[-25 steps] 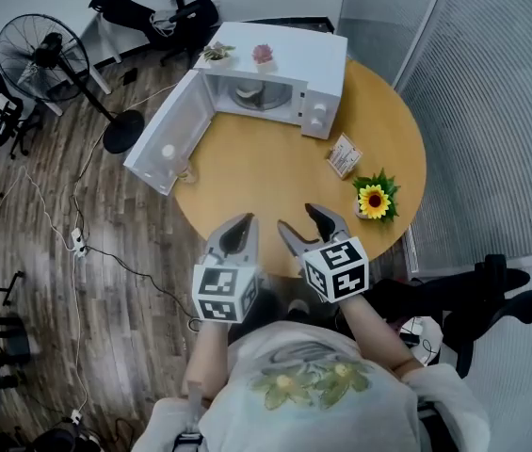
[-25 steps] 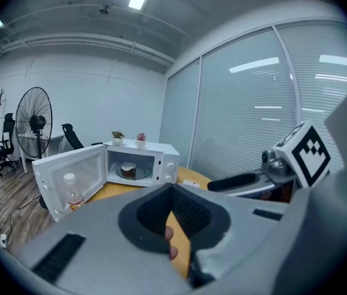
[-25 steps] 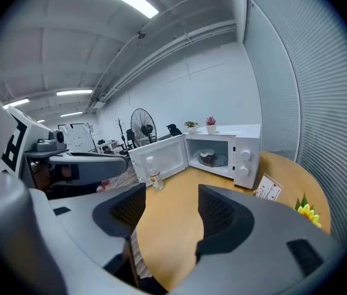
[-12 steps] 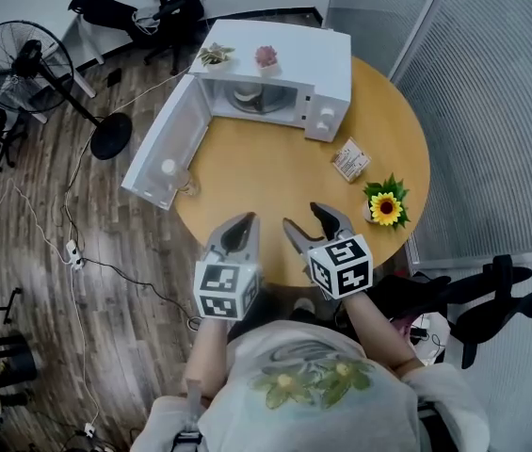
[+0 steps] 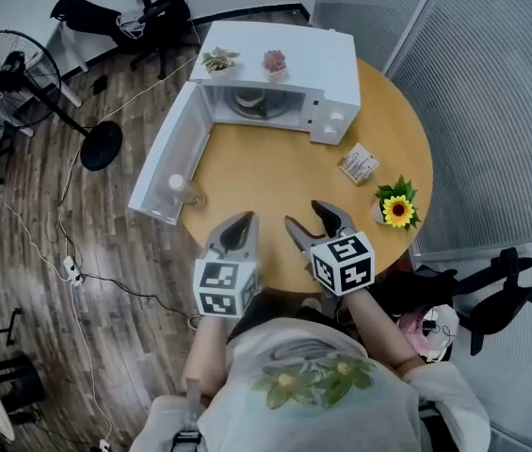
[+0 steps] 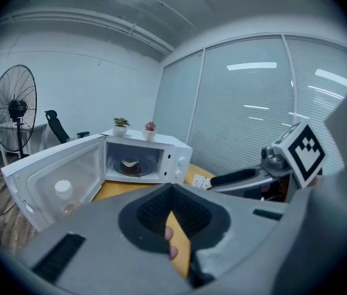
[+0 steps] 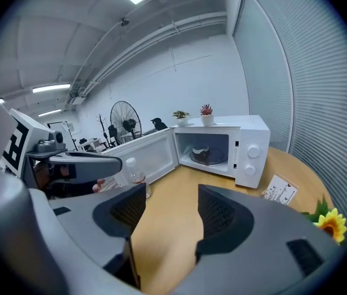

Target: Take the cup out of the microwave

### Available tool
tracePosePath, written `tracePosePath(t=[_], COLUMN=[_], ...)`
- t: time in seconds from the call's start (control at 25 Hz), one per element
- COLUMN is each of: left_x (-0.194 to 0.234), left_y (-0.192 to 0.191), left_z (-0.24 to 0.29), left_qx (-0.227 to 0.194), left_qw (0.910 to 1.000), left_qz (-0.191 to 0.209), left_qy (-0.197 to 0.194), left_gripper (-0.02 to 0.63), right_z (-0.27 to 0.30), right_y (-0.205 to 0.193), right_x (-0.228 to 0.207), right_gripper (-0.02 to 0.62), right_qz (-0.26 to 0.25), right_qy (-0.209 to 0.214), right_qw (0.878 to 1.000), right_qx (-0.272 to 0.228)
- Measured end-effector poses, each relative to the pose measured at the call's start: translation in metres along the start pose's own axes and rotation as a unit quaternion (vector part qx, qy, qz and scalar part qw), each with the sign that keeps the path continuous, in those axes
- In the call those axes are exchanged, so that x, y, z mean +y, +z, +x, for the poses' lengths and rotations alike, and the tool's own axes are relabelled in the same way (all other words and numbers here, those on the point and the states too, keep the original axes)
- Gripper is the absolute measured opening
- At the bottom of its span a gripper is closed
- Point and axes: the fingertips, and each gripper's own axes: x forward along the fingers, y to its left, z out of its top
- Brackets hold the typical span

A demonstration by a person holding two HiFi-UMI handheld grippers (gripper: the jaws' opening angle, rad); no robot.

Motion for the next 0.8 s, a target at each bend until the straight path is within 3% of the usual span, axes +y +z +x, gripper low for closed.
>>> tracePosePath(t=[0.4,0.8], left_x=[0.040,0.053], left_y=[-0.003,-0.011], left_z=[-0.002,0.008], left_qx=[0.010,0.026], left_qw=[0.9994,0.9990], left_qz=[0.014,0.002], left_qy=[-0.030,-0.036], left_gripper=[0.002,0.002], right_z=[0.033,0.054], right_y=[0.000,0.019], right_x=[0.025,0.020], right_gripper=[0.259,0.258], right_qz=[0.017,0.017], right_qy=[-0.007,-0.009], right_qw=[1.000,1.000], right_qx=[0.003,-0.006])
